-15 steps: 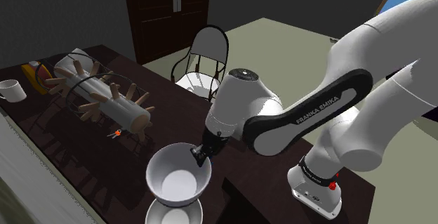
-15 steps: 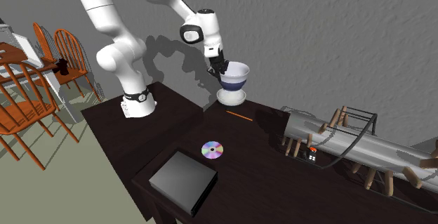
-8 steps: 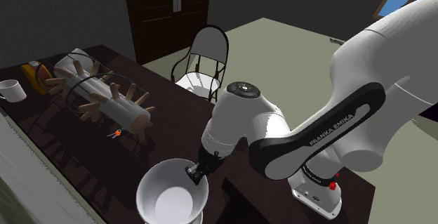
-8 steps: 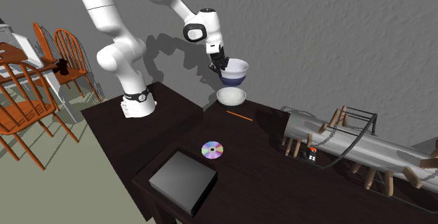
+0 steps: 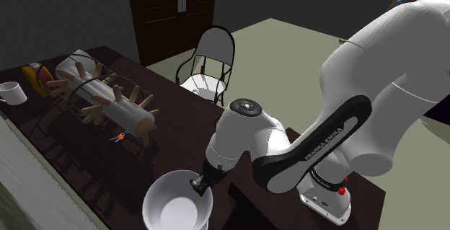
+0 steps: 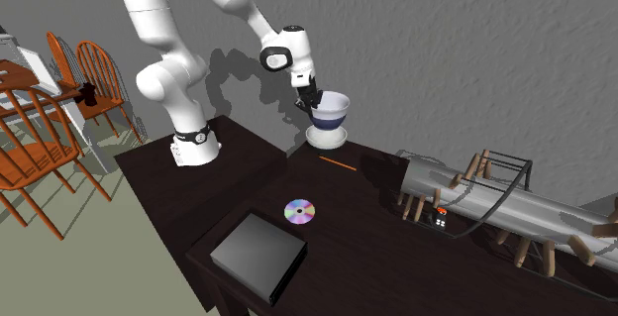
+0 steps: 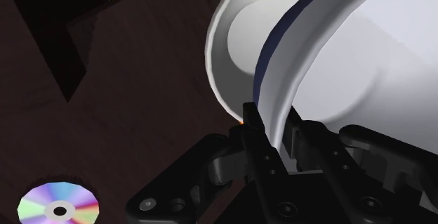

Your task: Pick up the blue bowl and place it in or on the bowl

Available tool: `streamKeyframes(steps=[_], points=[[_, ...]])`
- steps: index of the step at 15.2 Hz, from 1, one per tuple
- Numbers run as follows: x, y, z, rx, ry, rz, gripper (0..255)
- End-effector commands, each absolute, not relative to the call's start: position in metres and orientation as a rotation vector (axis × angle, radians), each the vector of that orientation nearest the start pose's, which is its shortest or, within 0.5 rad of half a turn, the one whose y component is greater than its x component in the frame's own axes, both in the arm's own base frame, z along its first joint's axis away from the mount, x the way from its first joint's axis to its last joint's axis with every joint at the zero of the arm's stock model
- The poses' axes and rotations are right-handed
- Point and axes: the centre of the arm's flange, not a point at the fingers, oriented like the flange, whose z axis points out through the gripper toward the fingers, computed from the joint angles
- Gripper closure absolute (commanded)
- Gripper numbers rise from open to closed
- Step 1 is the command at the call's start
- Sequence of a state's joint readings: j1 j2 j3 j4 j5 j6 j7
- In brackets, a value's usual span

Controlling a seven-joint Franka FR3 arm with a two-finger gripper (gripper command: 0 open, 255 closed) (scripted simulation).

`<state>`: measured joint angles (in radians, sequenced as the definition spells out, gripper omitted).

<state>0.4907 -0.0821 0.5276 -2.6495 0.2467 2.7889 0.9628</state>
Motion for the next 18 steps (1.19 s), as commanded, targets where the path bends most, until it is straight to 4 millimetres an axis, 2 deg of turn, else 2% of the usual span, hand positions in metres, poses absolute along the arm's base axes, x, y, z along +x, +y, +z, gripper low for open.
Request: streamKeyframes(steps=[1, 8, 15, 16, 18], points=[[0.243, 0.370, 0.277, -2.913, 0.239, -0.090, 255], [0.243, 0.370, 0.240, -2.913, 0.239, -0.090, 255], [0.243, 0.370, 0.240, -2.913, 0.239, -0.090, 255], [0.243, 0.370, 0.240, -2.913, 0.239, -0.090, 0], [0.243, 0.370, 0.240, -2.913, 0.239, -0.090, 0]])
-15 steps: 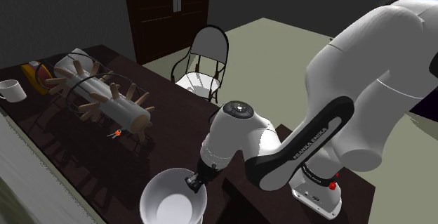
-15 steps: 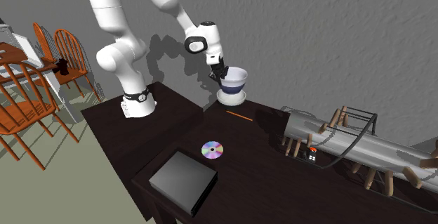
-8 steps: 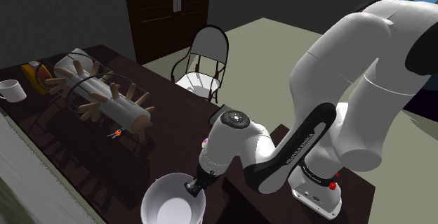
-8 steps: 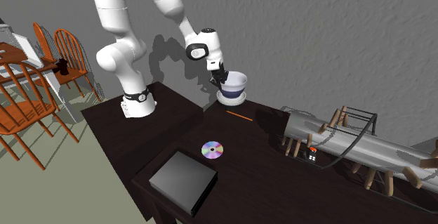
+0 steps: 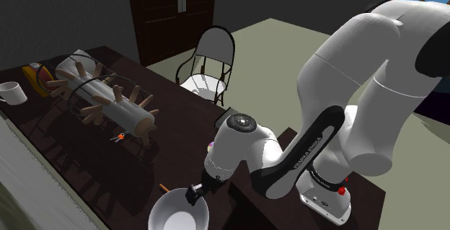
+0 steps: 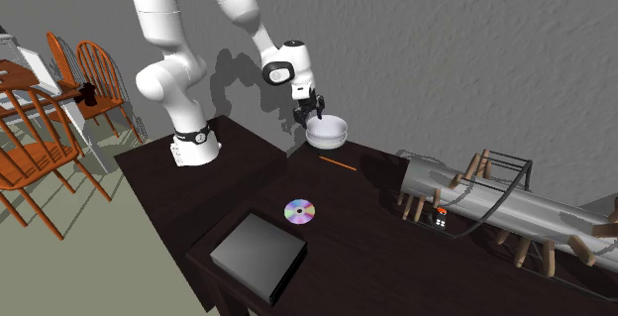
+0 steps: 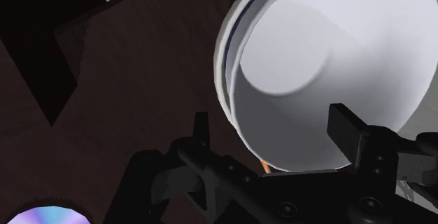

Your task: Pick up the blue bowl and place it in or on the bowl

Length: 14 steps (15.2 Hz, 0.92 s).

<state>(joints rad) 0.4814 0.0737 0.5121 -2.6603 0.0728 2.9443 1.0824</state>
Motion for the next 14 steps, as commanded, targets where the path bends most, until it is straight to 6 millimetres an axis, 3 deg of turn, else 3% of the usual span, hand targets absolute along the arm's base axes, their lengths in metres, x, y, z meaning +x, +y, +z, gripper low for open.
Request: streamKeyframes(steps=[1, 3, 7, 14], points=[[0.243, 0.370, 0.240, -2.913, 0.239, -0.090, 0], [0.243, 0.370, 0.240, -2.913, 0.239, -0.090, 0], [0.239, 0.359, 0.289, -2.913, 0.239, -0.090, 0], [0.239, 0.359, 0.289, -2.913, 0.239, -0.090, 0]])
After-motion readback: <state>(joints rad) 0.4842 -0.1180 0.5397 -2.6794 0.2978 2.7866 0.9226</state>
